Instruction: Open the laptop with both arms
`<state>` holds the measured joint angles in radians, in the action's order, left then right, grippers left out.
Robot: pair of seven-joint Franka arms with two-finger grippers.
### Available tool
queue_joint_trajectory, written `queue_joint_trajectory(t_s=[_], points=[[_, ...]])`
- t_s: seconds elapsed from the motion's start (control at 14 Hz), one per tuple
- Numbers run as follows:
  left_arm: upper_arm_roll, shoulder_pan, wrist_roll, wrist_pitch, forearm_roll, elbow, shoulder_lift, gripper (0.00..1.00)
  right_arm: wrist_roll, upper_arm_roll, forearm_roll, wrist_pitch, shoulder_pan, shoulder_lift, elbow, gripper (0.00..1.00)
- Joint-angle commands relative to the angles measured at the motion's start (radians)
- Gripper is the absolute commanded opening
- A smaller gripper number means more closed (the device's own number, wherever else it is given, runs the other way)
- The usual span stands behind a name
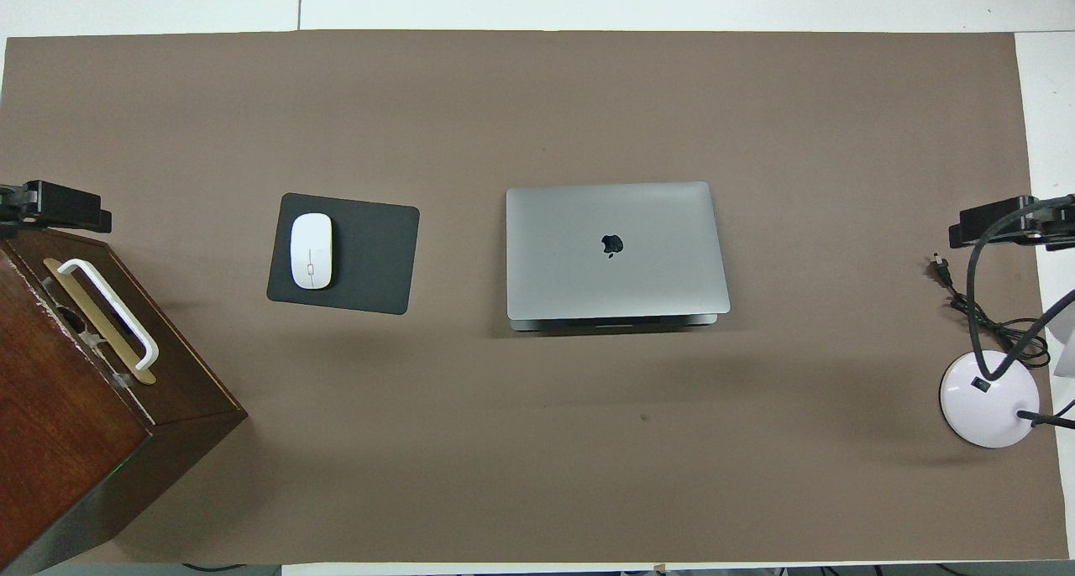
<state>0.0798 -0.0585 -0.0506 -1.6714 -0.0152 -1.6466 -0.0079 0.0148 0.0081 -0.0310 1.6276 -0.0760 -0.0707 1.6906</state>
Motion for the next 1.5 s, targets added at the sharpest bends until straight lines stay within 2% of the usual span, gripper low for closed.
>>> queue_joint_trajectory(t_s=[0.0,0.29,0.36,0.5,0.57,1.0,1.29,1.43], points=[[-0.003,0.008,0.003,-0.001,-0.002,-0.033,-0.023,1.0,0.025,0.006,0.0,0.023,-0.016,-0.023,0.034,1.0],[-0.003,0.008,0.144,-0.055,-0.002,-0.059,-0.032,1.0,0.025,0.006,0.0,0.023,-0.016,-0.023,0.034,1.0],[-0.003,0.002,0.147,-0.077,0.0,-0.068,-0.032,0.96,0.025,0.006,0.0,0.025,-0.016,-0.024,0.034,1.0],[-0.005,0.008,0.138,-0.082,0.0,-0.068,-0.034,0.27,0.025,0.006,0.0,0.023,-0.016,-0.023,0.034,1.0],[-0.005,0.008,0.138,-0.085,0.0,-0.07,-0.034,0.0,0.027,0.006,0.0,0.025,-0.016,-0.023,0.034,1.0],[-0.005,0.006,0.239,-0.128,-0.002,-0.067,-0.027,0.0,0.027,0.006,0.0,0.025,-0.016,-0.024,0.034,1.0],[-0.003,0.008,0.225,-0.146,-0.009,-0.059,-0.024,0.0,0.025,0.006,0.0,0.023,-0.016,-0.023,0.034,1.0],[-0.002,0.008,0.218,-0.165,-0.06,-0.055,-0.021,0.0,0.025,0.006,0.0,0.025,-0.016,-0.023,0.035,1.0]])
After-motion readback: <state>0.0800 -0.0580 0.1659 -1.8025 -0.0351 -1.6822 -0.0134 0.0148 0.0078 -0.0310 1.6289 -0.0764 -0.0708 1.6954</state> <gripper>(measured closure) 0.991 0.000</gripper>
